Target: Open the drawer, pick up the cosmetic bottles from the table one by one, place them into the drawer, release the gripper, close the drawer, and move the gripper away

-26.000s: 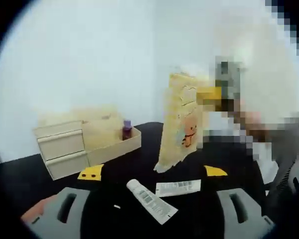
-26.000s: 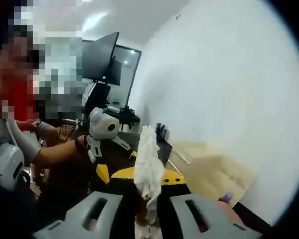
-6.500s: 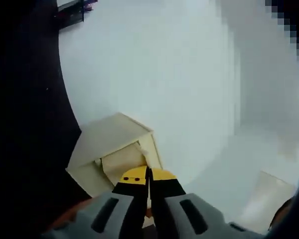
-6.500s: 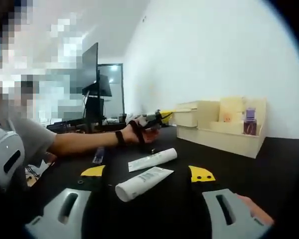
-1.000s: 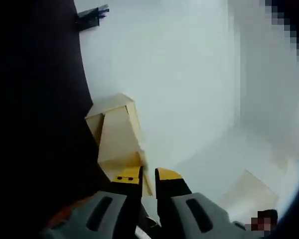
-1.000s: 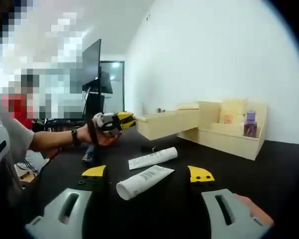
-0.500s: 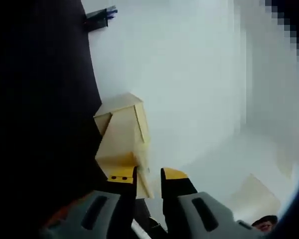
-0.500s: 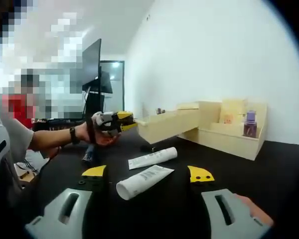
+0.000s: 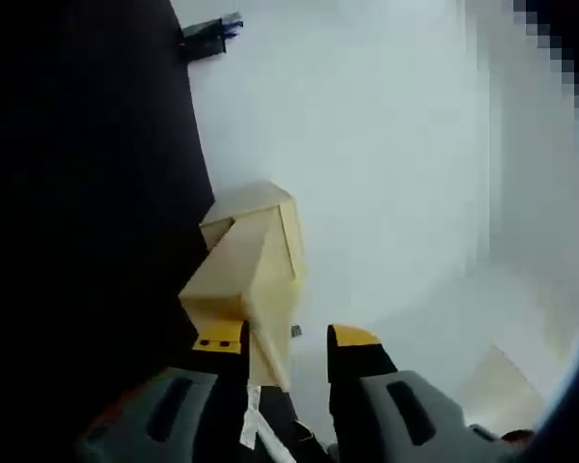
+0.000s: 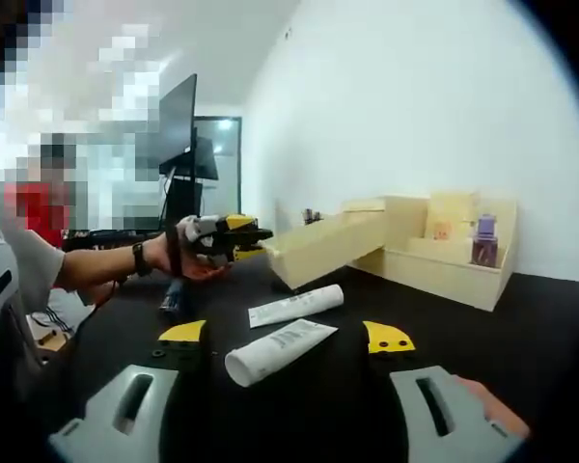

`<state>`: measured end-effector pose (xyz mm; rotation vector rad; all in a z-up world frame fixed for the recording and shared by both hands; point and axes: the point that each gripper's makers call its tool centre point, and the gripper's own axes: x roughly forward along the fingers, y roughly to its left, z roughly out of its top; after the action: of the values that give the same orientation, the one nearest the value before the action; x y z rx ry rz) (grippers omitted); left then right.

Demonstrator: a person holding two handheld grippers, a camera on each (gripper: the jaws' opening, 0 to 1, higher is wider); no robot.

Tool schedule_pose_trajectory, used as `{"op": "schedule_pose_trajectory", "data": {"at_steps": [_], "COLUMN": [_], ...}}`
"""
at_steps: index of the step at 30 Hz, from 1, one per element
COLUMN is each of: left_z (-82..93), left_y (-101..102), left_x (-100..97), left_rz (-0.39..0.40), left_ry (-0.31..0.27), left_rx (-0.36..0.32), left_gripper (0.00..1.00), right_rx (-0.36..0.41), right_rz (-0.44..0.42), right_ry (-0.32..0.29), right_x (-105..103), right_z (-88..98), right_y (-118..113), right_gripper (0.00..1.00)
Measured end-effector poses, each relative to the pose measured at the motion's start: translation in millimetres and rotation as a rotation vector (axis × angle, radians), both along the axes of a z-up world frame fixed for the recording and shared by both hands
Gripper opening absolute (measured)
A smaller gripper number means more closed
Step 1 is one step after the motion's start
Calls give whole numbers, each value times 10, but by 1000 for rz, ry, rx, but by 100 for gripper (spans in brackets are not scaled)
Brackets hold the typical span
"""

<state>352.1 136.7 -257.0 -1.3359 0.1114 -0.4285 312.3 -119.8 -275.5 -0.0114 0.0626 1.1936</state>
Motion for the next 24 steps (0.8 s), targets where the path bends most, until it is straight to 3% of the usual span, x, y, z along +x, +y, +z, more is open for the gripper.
{"op": "schedule_pose_trajectory", "data": {"at_steps": [18,20,24], "left_z": [5,-13,26], "left_y": [-150,-148,-221], "left_x": [-65,-36,-52], "left_rz": [-50,-71,-75], "left_ry": [25,49,43], "left_rx": [3,24,43], "left_gripper": [35,36,45], "right_rx": [0,0,0], "right_rz": [1,0,0], "right_ry": [1,2,2], "right_x": [-3,14,14], "right_z": [-7,-2,-1], "right_y": [4,-4,-3], "right_gripper": [57,57,57]}}
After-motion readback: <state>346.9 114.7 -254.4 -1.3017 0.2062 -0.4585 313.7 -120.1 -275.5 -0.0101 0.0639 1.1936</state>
